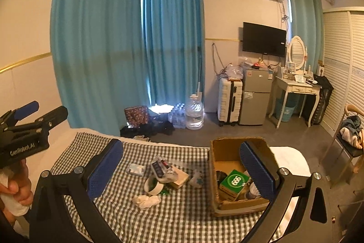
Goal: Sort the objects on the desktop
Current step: 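Withdraw both tools from the cardboard box back over the bed, then grasp the blue floral tissue pack with the left tool while the right tool grasps the wet-wipe pack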
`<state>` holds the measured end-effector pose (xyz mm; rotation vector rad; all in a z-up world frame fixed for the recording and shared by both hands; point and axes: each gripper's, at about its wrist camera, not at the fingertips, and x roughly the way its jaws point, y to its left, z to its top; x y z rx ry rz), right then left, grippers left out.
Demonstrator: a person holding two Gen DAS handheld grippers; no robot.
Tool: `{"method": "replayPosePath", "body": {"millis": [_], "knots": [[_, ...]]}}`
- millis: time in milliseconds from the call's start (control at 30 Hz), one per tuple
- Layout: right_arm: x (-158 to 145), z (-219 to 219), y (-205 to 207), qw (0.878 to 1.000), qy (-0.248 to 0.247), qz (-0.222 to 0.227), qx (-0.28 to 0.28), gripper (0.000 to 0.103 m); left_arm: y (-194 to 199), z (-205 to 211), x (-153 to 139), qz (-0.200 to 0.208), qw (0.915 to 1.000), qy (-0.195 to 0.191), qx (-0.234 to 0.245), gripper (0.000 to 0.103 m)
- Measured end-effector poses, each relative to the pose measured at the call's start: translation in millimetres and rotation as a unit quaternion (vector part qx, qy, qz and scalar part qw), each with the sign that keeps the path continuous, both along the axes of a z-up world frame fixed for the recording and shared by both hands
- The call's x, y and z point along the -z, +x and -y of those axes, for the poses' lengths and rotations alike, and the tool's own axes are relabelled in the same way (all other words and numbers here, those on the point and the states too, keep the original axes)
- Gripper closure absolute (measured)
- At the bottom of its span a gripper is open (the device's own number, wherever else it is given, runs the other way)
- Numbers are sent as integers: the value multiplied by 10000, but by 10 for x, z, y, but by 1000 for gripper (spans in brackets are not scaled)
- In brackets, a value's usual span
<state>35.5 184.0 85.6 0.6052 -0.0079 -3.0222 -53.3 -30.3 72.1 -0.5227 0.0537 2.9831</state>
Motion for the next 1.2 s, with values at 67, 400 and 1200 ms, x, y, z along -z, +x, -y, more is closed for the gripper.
{"method": "replayPosePath", "body": {"millis": [67, 400, 1200], "knots": [[80, 84, -49, 10000, 44, 17, -73, 0, -40, 81, 72, 44, 10000, 29, -60, 0], [515, 259, -420, 9992, -56, 241, -305, 0, -442, 256, 533, 350, 9992, -83, -186, 0], [1536, 240, -1822, 9906, -267, 1172, -653, 0, -1952, 201, 1700, 1345, 9901, -207, -338, 0]]}}
